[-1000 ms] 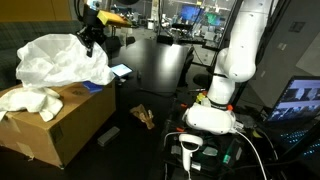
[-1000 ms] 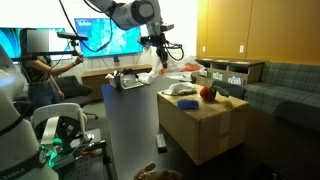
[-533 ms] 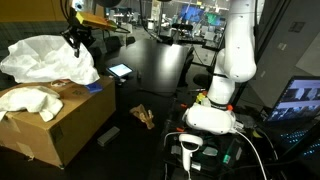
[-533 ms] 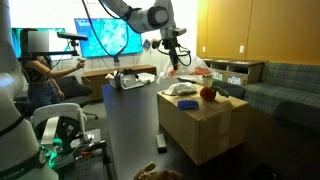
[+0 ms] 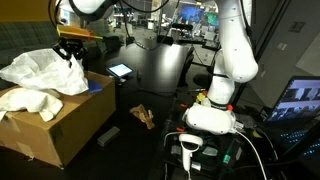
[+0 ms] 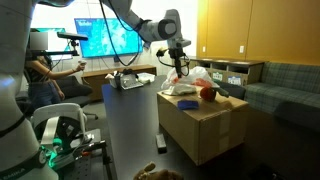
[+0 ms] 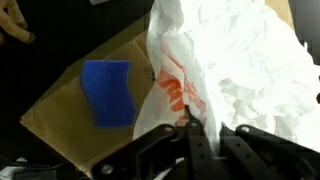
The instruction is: Pick up all the objects on the table and put them on the box, then pick up all the object on the box and put them on the table
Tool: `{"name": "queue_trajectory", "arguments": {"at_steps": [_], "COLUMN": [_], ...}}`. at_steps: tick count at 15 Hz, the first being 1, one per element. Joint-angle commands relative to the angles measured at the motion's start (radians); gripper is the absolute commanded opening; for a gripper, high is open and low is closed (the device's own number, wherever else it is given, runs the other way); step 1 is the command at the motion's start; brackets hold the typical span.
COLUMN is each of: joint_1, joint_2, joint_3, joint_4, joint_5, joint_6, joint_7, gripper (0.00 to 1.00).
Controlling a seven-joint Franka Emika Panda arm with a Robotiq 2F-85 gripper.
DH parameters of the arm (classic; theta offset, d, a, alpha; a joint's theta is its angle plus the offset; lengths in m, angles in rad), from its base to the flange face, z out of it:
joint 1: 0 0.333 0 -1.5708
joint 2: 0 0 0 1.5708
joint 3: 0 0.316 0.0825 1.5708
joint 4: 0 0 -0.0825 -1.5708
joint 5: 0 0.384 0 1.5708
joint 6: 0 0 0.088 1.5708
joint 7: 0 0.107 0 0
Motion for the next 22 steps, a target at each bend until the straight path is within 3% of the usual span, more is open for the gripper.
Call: {"name": "queue_trajectory", "arguments": {"at_steps": [1, 2, 4, 12, 17, 22], "joint_1": [0.039, 0.04, 0.044, 0.061, 0.088, 0.142], "joint_2": [0.076, 0.08, 0.08, -0.009, -0.123, -0.213], "joint_3": [-0.027, -0.026, -0.026, -0.044, -0.045, 0.003], "joint_4": [0.122, 0.13, 0.136, 0.07, -0.019, -0.106], "joint_5": [-0.005, 0.001, 0.005, -0.028, -0.103, -0.236], "joint_6": [-0.066, -0.073, -0.076, -0.078, -0.12, -0.224], "joint_7": [0.068, 0.071, 0.078, 0.154, 0.265, 0.46], "gripper": [0.0, 0.26, 0.33, 0.95, 1.0, 1.0]}}
